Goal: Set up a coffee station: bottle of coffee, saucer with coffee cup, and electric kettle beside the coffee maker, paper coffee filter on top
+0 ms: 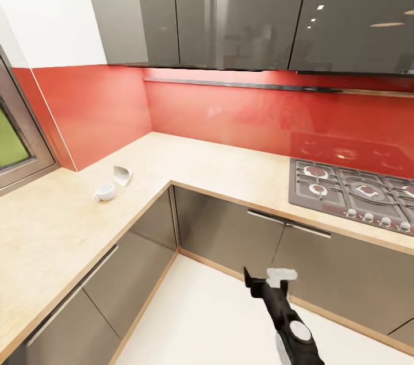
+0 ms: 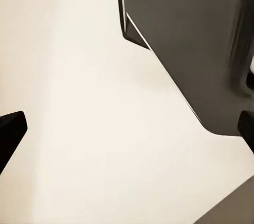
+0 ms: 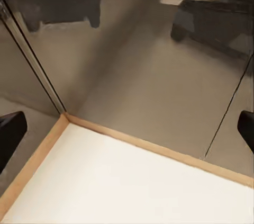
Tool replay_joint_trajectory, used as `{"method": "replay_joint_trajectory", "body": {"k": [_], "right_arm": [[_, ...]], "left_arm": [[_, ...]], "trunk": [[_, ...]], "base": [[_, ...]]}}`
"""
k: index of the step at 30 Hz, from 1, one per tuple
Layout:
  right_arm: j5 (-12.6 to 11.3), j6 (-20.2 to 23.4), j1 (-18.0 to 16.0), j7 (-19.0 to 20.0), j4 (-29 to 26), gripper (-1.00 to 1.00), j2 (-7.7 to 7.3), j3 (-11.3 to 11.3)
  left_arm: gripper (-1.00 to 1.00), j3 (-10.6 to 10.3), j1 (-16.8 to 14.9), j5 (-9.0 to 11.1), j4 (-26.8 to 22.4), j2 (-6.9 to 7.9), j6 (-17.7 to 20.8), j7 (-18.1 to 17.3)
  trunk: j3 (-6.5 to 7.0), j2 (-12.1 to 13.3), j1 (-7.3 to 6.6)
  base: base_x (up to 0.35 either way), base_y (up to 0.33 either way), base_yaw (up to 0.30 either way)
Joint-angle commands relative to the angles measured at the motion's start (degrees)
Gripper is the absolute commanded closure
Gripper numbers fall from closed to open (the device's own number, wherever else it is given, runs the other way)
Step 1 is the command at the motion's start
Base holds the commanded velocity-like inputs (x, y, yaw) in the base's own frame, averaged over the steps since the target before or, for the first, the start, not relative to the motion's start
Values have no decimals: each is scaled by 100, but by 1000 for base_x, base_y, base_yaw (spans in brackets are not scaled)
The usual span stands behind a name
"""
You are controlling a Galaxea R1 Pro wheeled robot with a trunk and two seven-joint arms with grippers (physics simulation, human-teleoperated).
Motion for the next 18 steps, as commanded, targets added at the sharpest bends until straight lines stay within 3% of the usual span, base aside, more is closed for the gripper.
{"method": "replay_joint_trajectory", "body": {"k": [1, 4, 6, 12, 18], "right_arm": [[85, 404, -296, -4, -78, -100, 89, 1], [170, 1063, -1081, -11, -62, -100, 251, 4], [190, 1273, -1529, -21, 58, -100, 263, 6], [197, 1465, -2630, -249, 966, -100, 263, 7], [190, 1458, -2879, -291, 1481, -100, 263, 7]], "left_arm": [[-100, 39, -2, -59, 8, 1, -25, -2], [-100, 40, 17, -59, 8, 0, -22, 2], [-100, 39, 24, -59, 8, 0, -22, -1], [-100, 40, 31, -59, 8, 0, -22, -3], [-100, 43, 33, -59, 9, -8, -12, 7]], "trunk": [[-12, -11, 3], [-12, -11, 3], [-12, -11, 3], [-12, -11, 3], [-12, -11, 3]], "base": [[0, 0, 0], [0, 0, 0], [0, 0, 0], [0, 0, 0], [0, 0, 0]]}}
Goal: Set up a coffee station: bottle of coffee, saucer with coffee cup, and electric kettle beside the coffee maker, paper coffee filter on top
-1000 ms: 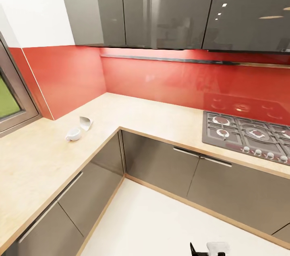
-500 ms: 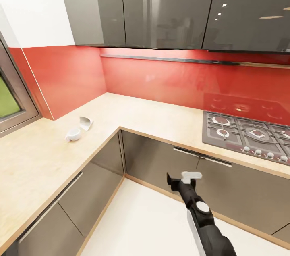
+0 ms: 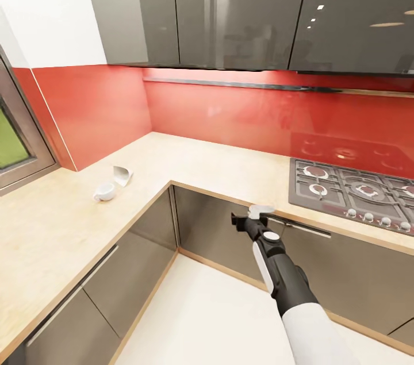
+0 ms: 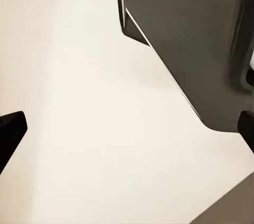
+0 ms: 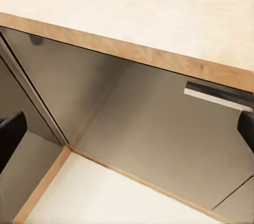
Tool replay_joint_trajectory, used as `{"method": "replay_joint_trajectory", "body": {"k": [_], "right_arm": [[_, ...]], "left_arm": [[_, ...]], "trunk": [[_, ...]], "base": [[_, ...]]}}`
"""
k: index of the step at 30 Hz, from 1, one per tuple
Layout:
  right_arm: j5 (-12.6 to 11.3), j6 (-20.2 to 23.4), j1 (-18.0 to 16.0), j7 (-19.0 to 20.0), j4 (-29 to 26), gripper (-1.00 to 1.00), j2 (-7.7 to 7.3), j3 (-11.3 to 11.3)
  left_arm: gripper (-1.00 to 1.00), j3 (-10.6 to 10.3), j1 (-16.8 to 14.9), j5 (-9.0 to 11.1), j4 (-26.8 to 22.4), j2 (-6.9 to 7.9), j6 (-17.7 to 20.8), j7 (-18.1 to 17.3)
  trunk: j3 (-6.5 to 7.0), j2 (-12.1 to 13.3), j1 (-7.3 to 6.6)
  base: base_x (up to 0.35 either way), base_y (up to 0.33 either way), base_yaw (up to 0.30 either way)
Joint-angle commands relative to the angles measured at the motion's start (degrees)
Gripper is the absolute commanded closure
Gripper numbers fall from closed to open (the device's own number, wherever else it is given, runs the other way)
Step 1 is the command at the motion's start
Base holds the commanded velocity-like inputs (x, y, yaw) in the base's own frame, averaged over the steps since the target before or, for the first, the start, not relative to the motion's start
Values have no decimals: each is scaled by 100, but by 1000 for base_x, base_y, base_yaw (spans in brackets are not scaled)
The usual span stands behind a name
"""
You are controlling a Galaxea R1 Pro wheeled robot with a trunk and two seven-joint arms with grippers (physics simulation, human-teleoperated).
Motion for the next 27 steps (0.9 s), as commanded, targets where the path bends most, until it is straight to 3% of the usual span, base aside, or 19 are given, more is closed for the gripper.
{"method": "replay_joint_trajectory", "body": {"k": [1, 10, 27], "right_arm": [[28, 37, -12, -22, 14, -100, 0, 6], [3, 40, -42, -33, 122, -100, 0, 15], [12, 41, -43, -45, 132, -100, 0, 5]], "left_arm": [[-100, 38, -4, -59, 8, 1, -24, 3], [-100, 46, 5, -55, 16, -19, -17, 15], [-100, 48, 18, -55, 16, -16, -17, 16]], "trunk": [[-10, -11, 3], [-44, -11, 3], [-157, -11, 3]], "base": [[0, 0, 0], [0, 0, 76], [0, 0, 185]]}}
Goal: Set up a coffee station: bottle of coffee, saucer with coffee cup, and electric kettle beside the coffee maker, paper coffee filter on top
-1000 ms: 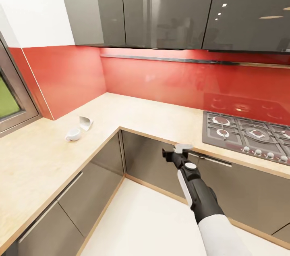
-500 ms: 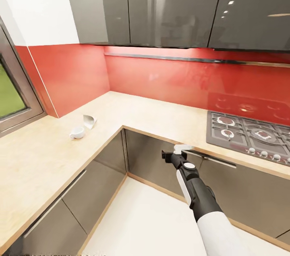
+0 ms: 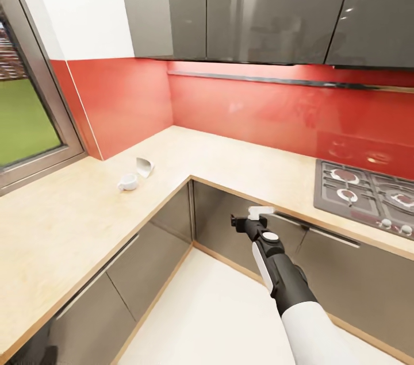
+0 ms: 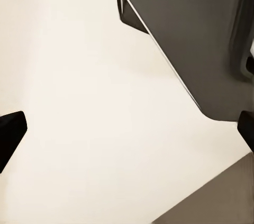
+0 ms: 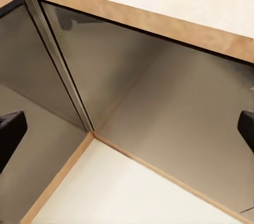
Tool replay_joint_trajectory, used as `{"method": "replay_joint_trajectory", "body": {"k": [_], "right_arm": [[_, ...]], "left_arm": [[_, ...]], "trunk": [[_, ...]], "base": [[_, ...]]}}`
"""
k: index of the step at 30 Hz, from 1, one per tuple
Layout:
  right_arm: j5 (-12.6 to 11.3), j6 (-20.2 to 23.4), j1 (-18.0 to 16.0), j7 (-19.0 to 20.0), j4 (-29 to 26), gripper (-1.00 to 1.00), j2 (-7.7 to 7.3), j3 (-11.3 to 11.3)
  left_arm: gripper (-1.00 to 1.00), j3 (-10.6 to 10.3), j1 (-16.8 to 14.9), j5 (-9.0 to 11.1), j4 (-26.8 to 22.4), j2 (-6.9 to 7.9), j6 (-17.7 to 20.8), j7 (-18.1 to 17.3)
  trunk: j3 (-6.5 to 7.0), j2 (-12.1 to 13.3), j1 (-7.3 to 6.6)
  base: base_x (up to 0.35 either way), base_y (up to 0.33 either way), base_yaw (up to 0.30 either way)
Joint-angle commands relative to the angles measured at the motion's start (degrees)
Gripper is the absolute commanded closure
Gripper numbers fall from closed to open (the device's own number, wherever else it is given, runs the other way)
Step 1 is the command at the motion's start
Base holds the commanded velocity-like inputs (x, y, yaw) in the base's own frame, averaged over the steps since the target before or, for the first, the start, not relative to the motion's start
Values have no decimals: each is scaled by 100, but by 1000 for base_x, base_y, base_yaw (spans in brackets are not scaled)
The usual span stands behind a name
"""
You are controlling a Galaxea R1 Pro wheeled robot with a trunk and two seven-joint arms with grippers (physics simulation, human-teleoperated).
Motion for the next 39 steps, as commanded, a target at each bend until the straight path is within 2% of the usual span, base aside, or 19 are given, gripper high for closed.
{"method": "replay_joint_trajectory", "body": {"k": [1, 18, 23, 29, 39], "right_arm": [[31, 38, -3, -23, -9, -100, 0, 8], [37, 38, -3, -33, -16, -100, 0, 5], [37, 38, -3, -35, -22, -100, 0, 0], [37, 33, -3, -34, -54, -100, 0, -14], [37, 37, -3, -38, -50, -100, 0, -21]], "left_arm": [[-100, 39, -4, -58, 9, 1, -25, 1], [-100, 39, -2, -54, 0, -20, -26, 10], [-100, 39, -2, -54, 0, -25, -27, 10], [-100, 39, -2, -54, 0, -24, -32, 10], [-100, 39, -2, -54, 0, -19, -25, 18]], "trunk": [[-16, -11, 3], [-84, -11, 3], [-85, -11, 3], [-84, -11, 3], [-31, -11, 3]], "base": [[0, 0, 205], [0, 0, 237], [0, 0, 232], [0, 0, 52], [0, 0, 177]]}}
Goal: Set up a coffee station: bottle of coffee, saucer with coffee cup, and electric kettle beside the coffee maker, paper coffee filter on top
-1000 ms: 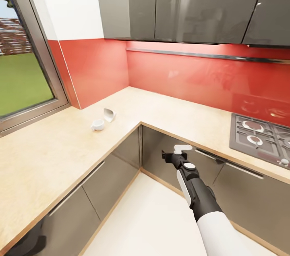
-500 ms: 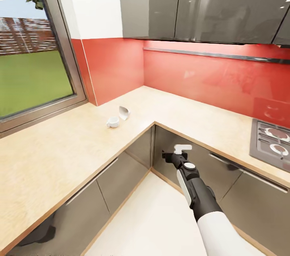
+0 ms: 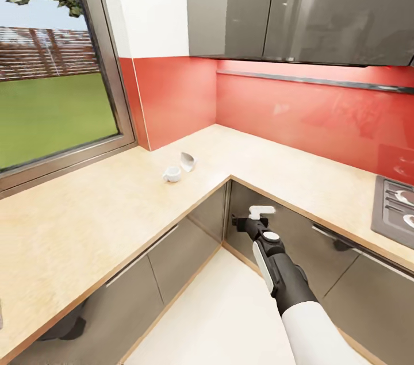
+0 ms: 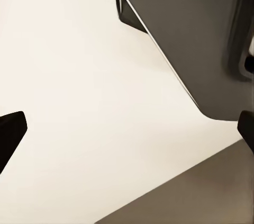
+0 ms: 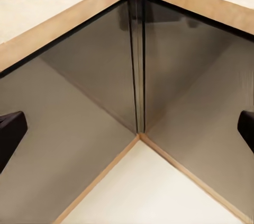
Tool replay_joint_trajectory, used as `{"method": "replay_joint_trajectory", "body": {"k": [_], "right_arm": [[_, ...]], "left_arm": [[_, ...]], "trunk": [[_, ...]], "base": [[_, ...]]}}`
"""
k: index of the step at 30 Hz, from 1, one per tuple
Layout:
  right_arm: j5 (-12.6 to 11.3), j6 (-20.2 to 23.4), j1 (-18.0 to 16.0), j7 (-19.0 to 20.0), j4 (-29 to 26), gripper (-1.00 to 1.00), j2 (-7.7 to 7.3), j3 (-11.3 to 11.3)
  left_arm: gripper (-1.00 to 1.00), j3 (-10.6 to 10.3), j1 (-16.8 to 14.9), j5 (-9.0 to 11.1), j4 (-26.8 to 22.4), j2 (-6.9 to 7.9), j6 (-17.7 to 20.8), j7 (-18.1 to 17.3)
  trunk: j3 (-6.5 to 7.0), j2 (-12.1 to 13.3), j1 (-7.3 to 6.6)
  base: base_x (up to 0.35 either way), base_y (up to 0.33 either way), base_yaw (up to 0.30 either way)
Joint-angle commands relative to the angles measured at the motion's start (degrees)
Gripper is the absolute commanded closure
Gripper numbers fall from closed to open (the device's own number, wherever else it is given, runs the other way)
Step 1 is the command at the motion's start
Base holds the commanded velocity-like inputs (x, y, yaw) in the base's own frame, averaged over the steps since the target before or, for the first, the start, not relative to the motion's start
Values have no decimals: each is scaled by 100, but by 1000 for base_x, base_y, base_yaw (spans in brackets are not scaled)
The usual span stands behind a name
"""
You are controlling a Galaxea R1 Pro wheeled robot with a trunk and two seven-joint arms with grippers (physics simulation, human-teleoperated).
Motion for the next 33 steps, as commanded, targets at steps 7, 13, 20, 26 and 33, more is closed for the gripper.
{"method": "replay_joint_trajectory", "body": {"k": [7, 13, 20, 26, 33], "right_arm": [[32, 40, -2, -23, -12, -100, 0, 9], [34, 40, -2, -23, -12, -100, 0, 9], [37, 40, -2, -23, -12, -100, 0, 9], [39, 40, -2, -23, -22, -100, 0, 4], [83, 53, -2, -10, 10, -100, 0, 17]], "left_arm": [[-100, 39, -4, -59, 9, -13, -26, 3], [-100, 39, -4, -59, 9, -14, -27, 3], [-100, 39, -4, -59, 9, -19, -33, 3], [-100, 47, -4, -59, 9, -28, -33, -4], [-100, 54, -4, -61, 9, -31, -33, -8]], "trunk": [[32, -10, 3], [67, -10, 3], [109, -10, 3], [121, -10, 3], [123, -10, 3]], "base": [[66, 0, 196], [298, 0, 196], [137, 0, 193], [6, 0, 48], [1, 0, 5]]}}
